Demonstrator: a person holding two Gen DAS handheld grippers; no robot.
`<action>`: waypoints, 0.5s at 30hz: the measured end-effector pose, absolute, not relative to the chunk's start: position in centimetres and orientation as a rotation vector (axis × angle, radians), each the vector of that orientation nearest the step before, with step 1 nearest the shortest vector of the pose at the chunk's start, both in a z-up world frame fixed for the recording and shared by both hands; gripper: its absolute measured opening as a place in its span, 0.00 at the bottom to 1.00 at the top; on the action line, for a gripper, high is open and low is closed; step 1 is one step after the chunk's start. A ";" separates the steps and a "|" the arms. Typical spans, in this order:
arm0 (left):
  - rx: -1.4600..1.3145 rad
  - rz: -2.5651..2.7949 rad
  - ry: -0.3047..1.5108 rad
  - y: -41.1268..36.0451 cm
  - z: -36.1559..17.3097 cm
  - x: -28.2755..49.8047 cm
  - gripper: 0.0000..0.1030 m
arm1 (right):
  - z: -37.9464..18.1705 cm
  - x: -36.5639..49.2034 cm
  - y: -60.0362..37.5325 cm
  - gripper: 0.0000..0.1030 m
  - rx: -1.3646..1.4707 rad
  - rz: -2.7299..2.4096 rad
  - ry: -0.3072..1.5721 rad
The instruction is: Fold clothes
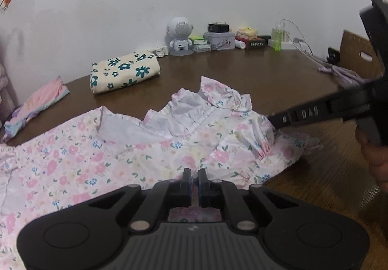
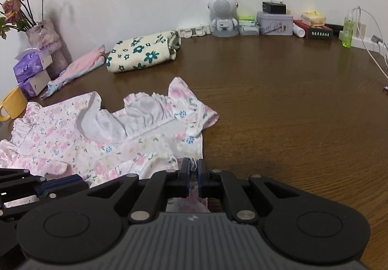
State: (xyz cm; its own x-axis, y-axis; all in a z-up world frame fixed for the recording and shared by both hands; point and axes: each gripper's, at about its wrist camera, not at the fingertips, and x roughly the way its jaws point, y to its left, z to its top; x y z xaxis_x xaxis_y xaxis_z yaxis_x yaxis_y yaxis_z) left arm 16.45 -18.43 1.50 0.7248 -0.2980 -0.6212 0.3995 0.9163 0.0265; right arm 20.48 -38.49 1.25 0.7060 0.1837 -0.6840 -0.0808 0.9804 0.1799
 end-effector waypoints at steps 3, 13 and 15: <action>0.144 -0.395 0.618 -18.0 2.1 15.9 0.08 | 1.0 20.5 -38.5 0.05 0.146 0.152 0.773; 0.169 -0.456 0.640 -18.9 1.2 15.5 0.08 | 0.8 20.3 -38.6 0.06 0.152 0.144 0.776; 0.170 -0.456 0.660 -18.9 0.8 15.7 0.08 | 0.6 20.3 -38.6 0.07 0.152 0.141 0.777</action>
